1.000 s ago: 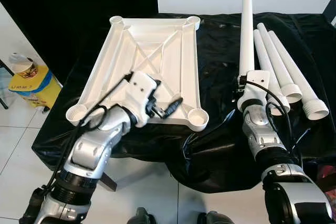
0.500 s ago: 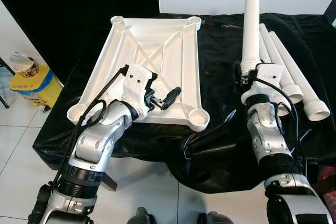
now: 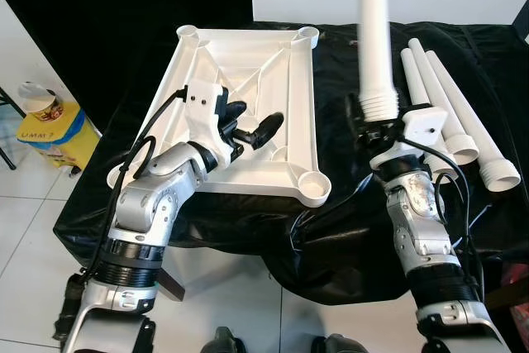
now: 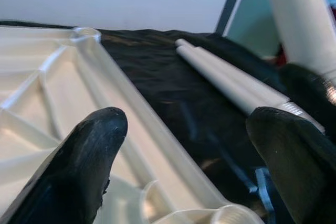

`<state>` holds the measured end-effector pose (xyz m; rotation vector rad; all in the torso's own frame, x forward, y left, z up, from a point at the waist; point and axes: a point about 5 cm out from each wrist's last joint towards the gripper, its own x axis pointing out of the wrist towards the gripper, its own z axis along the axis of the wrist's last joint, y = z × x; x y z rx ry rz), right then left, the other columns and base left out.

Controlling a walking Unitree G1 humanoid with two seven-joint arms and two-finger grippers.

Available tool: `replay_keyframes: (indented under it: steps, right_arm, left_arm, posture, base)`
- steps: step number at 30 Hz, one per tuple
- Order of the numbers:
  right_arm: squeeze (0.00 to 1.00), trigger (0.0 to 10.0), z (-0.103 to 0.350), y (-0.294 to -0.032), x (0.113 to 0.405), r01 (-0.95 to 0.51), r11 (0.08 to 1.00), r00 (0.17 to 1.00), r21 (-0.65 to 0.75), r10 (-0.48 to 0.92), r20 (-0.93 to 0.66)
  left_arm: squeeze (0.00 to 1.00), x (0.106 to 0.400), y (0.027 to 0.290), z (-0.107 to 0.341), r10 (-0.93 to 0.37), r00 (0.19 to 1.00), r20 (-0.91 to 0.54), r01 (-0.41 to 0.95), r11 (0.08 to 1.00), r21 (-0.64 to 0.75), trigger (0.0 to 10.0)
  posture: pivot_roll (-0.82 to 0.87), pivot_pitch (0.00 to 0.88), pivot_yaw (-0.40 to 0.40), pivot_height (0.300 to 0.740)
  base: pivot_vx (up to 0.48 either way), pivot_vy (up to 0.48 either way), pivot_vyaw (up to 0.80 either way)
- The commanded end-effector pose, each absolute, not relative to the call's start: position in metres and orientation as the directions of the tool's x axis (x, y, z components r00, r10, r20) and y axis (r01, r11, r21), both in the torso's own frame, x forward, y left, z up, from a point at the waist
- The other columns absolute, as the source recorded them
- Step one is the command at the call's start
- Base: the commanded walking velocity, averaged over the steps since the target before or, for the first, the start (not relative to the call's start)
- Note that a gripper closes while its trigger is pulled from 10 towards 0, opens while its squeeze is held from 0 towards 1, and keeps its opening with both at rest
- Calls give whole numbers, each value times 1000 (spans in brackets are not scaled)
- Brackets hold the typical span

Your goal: Building children table

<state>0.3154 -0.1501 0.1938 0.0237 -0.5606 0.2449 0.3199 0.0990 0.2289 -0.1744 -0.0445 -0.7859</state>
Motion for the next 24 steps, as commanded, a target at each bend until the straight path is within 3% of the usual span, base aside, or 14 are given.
replay_keyframes:
  steps: [1,2,4,5,6,8,13,16,24]
  right_arm:
    - [0,10000,198,-148,312,-254,966,798,-55,241,552]
    - [0,10000,196,-145,310,-276,958,795,-77,272,542]
    - [0,10000,196,-145,310,-276,958,795,-77,272,542]
    - [0,10000,194,-141,309,-296,951,793,-89,296,532]
    - [0,10000,194,-141,309,-296,951,793,-89,296,532]
    - [0,10000,191,-131,306,-357,928,779,-110,361,512]
    - [0,10000,189,-124,303,-414,904,764,-111,411,498]
    - [0,10000,186,-109,293,-556,821,700,-128,546,461]
    - [0,10000,185,-102,285,-615,773,653,-154,609,449]
  left_arm:
    - [1000,311,91,232,-853,504,137,862,488,-134,10000]
    - [918,311,87,239,-869,468,162,882,450,-137,10000]
    - [918,311,87,239,-869,468,162,882,450,-137,10000]
    - [0,311,84,245,-879,437,191,899,416,-140,10000]
    - [0,311,84,245,-879,437,191,899,416,-140,10000]
    - [0,311,76,261,-892,365,266,928,326,-180,10000]
    - [0,311,73,267,-893,341,295,936,292,-199,10000]
    - [0,314,66,280,-884,299,359,944,218,-249,10000]
    - [0,318,67,285,-880,300,367,939,203,-278,10000]
  posture:
    - [-39,34,37,740]
    - [-48,28,39,740]
    - [-48,28,39,740]
    - [-51,22,40,740]
    - [-51,22,40,740]
    - [-57,16,41,740]
    - [-58,15,42,740]
    - [-61,18,48,740]
    - [-63,24,56,740]
  base:
    - [0,0,0]
    - [0,0,0]
    - [0,0,0]
    - [0,0,0]
    - [0,0,0]
    - [0,0,0]
    - [0,0,0]
    - [0,0,0]
    - [0,0,0]
